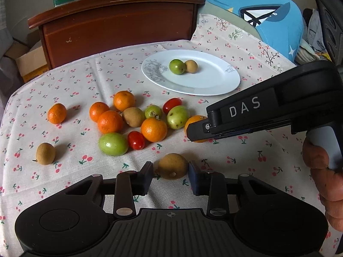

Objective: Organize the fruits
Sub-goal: 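Grasp a brown kiwi with the left tool while the right tool holds the orange, then carry the kiwi and orange onto the white plate and open both tools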

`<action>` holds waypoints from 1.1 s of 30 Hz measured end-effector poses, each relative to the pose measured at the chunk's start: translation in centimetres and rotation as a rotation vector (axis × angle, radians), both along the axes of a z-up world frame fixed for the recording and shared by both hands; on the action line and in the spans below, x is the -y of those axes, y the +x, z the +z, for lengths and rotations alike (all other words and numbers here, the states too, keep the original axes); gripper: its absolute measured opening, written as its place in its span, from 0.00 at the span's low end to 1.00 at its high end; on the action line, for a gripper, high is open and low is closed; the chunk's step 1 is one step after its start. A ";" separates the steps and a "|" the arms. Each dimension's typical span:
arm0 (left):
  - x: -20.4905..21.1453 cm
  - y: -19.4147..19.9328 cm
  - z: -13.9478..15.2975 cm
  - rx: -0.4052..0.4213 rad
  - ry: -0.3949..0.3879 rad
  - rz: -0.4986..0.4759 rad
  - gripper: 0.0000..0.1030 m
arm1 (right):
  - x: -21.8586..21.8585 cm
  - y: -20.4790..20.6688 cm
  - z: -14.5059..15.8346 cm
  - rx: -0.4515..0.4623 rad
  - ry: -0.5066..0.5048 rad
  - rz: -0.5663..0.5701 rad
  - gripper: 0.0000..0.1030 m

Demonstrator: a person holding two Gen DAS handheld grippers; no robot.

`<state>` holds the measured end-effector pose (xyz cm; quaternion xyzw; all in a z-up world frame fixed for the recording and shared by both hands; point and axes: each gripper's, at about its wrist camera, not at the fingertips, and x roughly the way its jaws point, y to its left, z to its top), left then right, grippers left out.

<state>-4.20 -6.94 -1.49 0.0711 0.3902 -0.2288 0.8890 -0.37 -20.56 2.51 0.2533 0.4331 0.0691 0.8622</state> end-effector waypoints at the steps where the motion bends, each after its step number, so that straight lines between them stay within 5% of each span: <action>1: 0.0 0.0 0.0 -0.001 -0.008 -0.001 0.26 | 0.0 0.0 0.0 -0.002 0.001 -0.001 0.31; 24: -2.2 1.5 1.9 -0.004 -0.107 0.143 0.26 | 0.4 -0.4 0.7 0.013 -0.001 -0.006 0.31; 33: -2.5 3.2 5.1 0.042 -0.169 0.157 0.26 | 1.3 -0.7 3.8 0.088 -0.043 -0.012 0.31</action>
